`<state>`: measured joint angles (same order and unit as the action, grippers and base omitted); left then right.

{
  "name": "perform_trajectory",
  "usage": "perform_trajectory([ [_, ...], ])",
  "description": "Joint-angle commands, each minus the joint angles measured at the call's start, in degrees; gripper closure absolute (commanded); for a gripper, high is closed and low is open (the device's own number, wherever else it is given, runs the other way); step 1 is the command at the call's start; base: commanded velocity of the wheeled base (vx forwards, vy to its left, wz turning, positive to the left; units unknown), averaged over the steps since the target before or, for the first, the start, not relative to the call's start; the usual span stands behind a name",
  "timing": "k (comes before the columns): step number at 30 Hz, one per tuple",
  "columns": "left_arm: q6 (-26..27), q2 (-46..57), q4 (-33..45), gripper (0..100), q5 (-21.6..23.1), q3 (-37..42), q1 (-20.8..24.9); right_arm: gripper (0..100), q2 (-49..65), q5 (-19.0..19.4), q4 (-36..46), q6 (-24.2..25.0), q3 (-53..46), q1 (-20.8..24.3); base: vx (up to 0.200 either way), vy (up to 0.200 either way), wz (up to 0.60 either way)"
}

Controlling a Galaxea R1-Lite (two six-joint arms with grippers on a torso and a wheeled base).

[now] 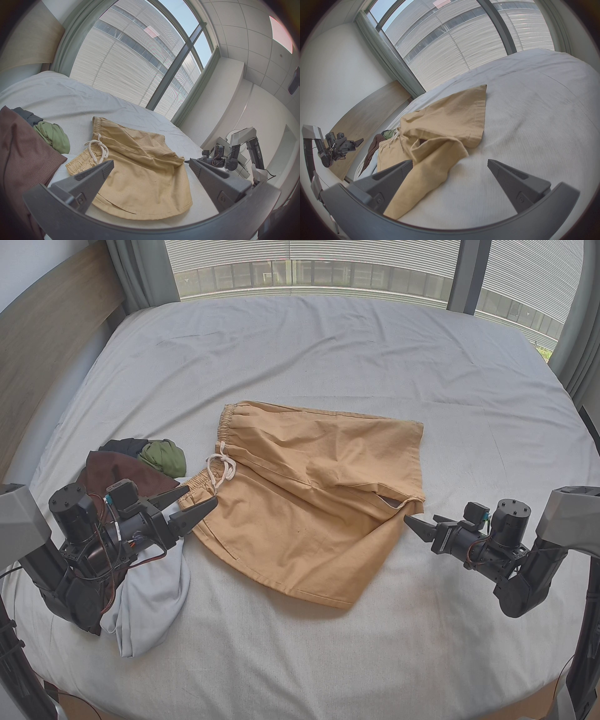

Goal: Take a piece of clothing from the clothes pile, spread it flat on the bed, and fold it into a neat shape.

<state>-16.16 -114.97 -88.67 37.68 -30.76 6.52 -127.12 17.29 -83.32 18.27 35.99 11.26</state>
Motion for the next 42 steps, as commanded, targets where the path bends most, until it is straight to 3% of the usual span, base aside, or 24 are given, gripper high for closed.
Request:
perform_trajectory([
  [1, 0.0, -0.2, -0.1, 0, 0.0, 0.0, 0.1, 0, 0.0, 0.0, -1.8, 0.0, -3.9, 1.7, 0.0, 0.0, 0.0],
  [8, 0.0, -0.1, -0.1, 0, 0.0, 0.0, 0.3, 0, -4.0, 0.0, -1.8, 0.4, -3.1, 6.2, 0.0, 0.0, 0.0],
  [18, 0.0, -0.1, -0.1, 0, 0.0, 0.0, 0.3, 0, -11.2, 0.2, -1.0, 1.0, 4.3, 6.6, 0.0, 0.0, 0.0],
  [25, 0.0, -0.1, -0.1, 0, 0.0, -0.2, 0.3, 0, -13.4, 0.6, -1.6, 5.7, 9.5, 8.4, 0.0, 0.0, 0.0],
  [26, 0.0, 0.0, -0.1, 0, 0.0, -0.1, 0.2, 0, -13.5, 0.7, -1.8, 8.6, 10.7, 9.6, 0.0, 0.0, 0.0],
  [33, 0.0, 0.2, -0.1, 0, 0.0, -0.1, 0.2, 0, -14.7, 2.6, -5.1, 16.1, 10.8, 10.4, 0.0, 0.0, 0.0],
  [42, 0.0, 0.3, -0.1, 0, 0.0, -0.2, 0.1, 0, -12.6, 3.2, -5.4, 17.1, 8.4, 12.6, 0.0, 0.0, 0.0],
])
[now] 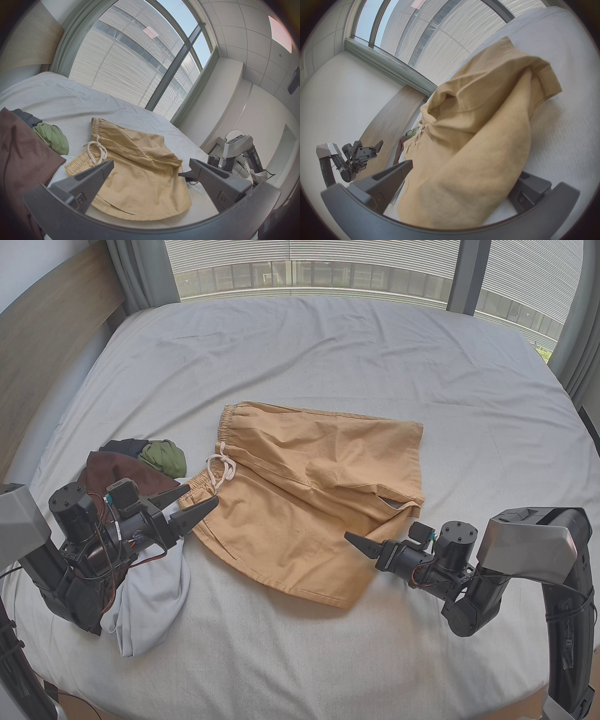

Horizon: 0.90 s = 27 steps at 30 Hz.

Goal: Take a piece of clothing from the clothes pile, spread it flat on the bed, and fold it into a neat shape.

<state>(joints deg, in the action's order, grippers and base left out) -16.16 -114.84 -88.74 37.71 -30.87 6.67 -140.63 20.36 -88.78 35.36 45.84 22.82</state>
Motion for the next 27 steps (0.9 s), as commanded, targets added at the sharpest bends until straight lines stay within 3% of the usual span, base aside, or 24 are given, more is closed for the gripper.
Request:
perform_trajectory([
  [1, 0.0, 0.1, 0.0, 0, 0.0, -0.2, -0.1, 0, 2.0, 0.0, 0.0, 0.1, -2.2, 1.3, 0.0, 0.0, 0.0],
  [13, 0.0, 0.3, 0.0, 0, 0.0, -0.2, -0.1, 0, 13.5, 1.2, 0.1, 1.4, -9.8, 4.5, 0.0, 0.0, 0.0],
  [17, 0.0, 0.3, 0.0, 0, 0.0, -0.1, -0.1, 0, 17.3, 1.8, 0.3, 3.8, -12.4, 5.2, 0.0, 0.0, 0.0],
  [27, -0.1, 0.2, 0.0, 0, 0.0, 0.0, -0.2, 0, 23.4, 2.2, 0.3, 4.8, -19.3, 2.4, 0.0, 0.0, 0.0],
])
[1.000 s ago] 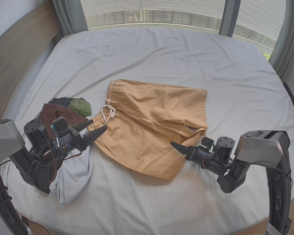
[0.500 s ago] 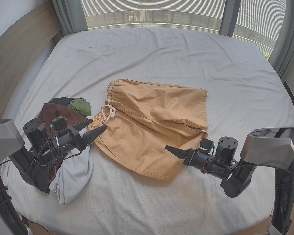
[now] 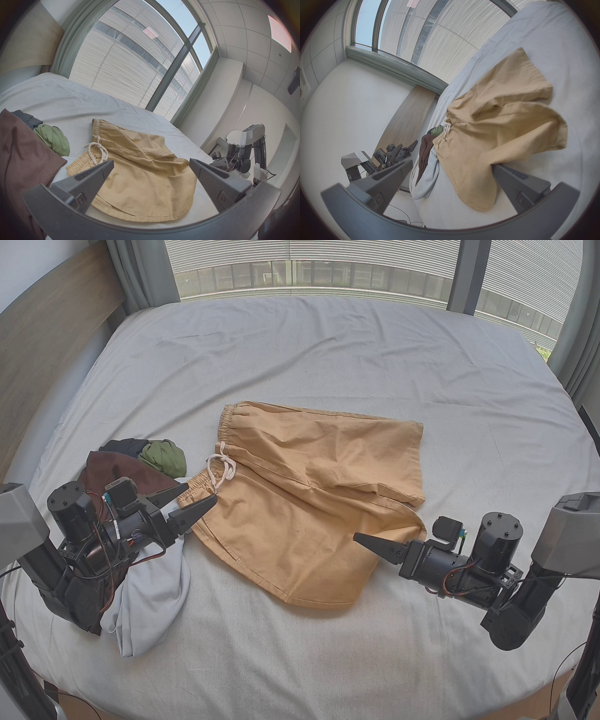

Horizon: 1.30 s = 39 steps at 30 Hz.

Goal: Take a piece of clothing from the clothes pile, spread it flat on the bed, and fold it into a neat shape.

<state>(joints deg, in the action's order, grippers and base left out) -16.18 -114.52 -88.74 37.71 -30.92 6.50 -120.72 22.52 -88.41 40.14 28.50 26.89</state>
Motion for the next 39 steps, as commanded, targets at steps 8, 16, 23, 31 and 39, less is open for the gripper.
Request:
perform_trajectory([
  [8, 0.0, 0.0, 0.0, 0, 0.0, 0.1, 0.0, 0, 5.8, 0.6, 0.0, -0.9, -5.7, -5.6, 0.0, 0.0, 0.0],
  [16, 0.0, -0.1, 0.0, 0, 0.0, 0.2, 0.0, 0, -1.5, 0.2, 0.1, -11.6, -10.3, -4.9, 0.0, 0.0, 0.0],
  [23, 0.0, -0.3, 0.0, 0, 0.0, 0.2, 0.1, 0, -9.4, 0.1, 0.0, -18.6, -8.2, -4.2, 0.0, 0.0, 0.0],
  [31, -0.1, -0.2, 0.0, 0, 0.0, 0.2, 0.1, 0, -13.9, 0.2, 0.1, -18.4, 2.4, -3.4, 0.0, 0.0, 0.0],
  [39, -0.1, 0.0, 0.0, 0, 0.0, 0.2, -0.1, 0, -17.4, -0.1, 0.1, -18.3, 8.5, -1.1, 0.0, 0.0, 0.0],
])
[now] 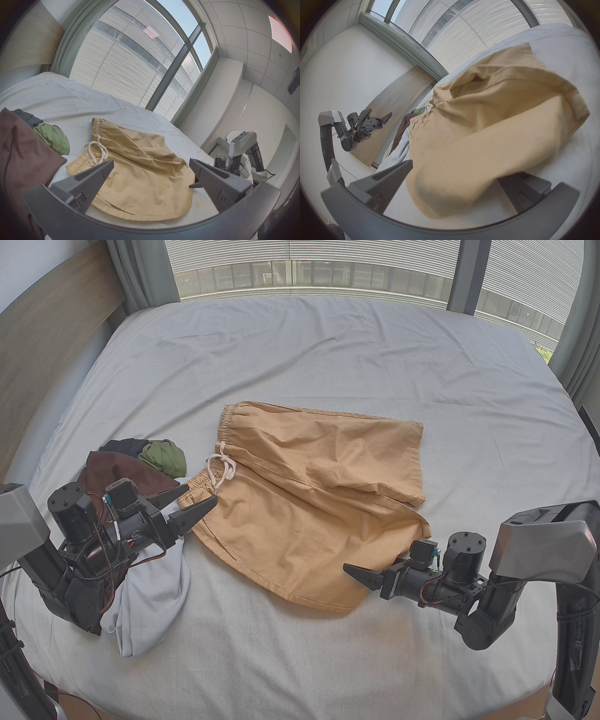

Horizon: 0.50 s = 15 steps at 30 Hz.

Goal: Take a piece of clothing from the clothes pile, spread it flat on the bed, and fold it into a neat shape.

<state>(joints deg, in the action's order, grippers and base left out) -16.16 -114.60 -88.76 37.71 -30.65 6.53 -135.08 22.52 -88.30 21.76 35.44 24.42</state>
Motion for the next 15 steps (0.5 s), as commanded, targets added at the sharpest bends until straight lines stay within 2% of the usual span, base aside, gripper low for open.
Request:
perform_trajectory([
  [1, -0.1, 0.1, 0.0, 0, 0.0, 0.0, -0.2, 0, -3.0, -0.1, 0.0, 0.0, 1.2, 1.3, 0.0, 0.0, 0.0],
  [14, -0.1, 0.1, 0.0, 0, 0.0, 0.3, -0.2, 0, -2.2, 0.1, -0.1, -0.8, -4.1, 2.2, 0.0, 0.0, 0.0],
  [15, -0.1, 0.1, 0.0, 0, 0.0, 0.2, -0.2, 100, -2.2, 0.1, -0.2, -0.8, -4.4, 2.2, 0.0, 0.0, 0.0],
])
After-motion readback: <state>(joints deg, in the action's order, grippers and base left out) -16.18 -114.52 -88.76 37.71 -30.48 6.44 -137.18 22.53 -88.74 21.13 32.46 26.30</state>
